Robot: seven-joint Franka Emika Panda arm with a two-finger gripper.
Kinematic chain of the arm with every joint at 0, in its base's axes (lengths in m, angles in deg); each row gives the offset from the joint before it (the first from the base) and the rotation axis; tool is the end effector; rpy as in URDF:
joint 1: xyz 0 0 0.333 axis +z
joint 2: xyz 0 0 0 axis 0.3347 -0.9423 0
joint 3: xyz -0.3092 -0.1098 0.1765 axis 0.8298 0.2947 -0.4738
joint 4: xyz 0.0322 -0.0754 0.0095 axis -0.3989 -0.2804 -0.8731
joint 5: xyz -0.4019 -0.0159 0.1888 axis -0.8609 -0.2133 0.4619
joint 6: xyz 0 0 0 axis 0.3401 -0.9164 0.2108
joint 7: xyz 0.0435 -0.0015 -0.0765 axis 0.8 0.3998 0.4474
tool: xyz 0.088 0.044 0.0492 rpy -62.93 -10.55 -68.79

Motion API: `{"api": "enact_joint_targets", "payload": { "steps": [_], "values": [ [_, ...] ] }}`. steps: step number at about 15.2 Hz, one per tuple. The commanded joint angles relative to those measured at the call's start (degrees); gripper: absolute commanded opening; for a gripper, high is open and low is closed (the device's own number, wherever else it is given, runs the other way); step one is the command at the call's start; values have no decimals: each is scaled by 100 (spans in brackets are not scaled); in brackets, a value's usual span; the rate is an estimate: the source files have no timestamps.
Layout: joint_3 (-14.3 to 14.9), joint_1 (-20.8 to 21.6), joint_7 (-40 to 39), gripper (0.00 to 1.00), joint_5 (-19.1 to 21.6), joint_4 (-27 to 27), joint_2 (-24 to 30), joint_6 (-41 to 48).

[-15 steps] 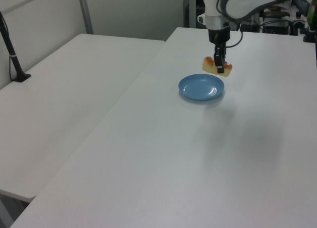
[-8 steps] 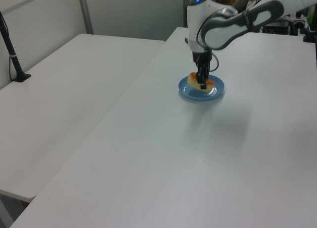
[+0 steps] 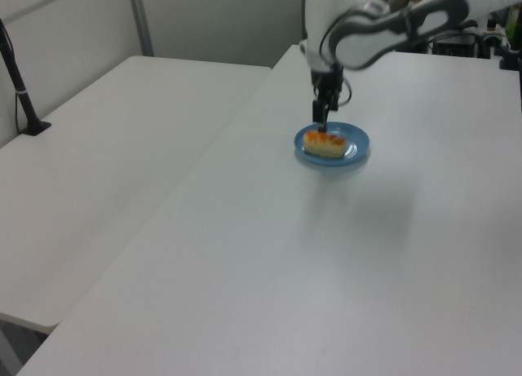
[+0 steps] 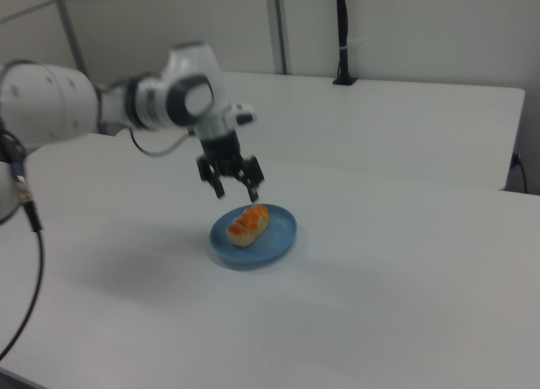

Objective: Put the bread onto the plate

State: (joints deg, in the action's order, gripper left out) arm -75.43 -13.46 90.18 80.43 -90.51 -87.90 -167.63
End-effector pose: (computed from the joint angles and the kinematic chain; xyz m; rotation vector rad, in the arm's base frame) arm 0.7635 -0.0045 0.4403 2.9907 0.0000 0.0205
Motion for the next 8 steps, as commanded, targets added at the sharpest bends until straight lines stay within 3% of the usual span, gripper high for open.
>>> {"api": "enact_joint_targets", "payload": {
  "steps": [1,4,8],
  "values": [
    [-21,33,169,100,-27,-804,1745,1258],
    [-56,-90,178,100,51,-805,2344,1805],
    [-47,-117,134,100,263,-813,2504,2017]
  ]
}}
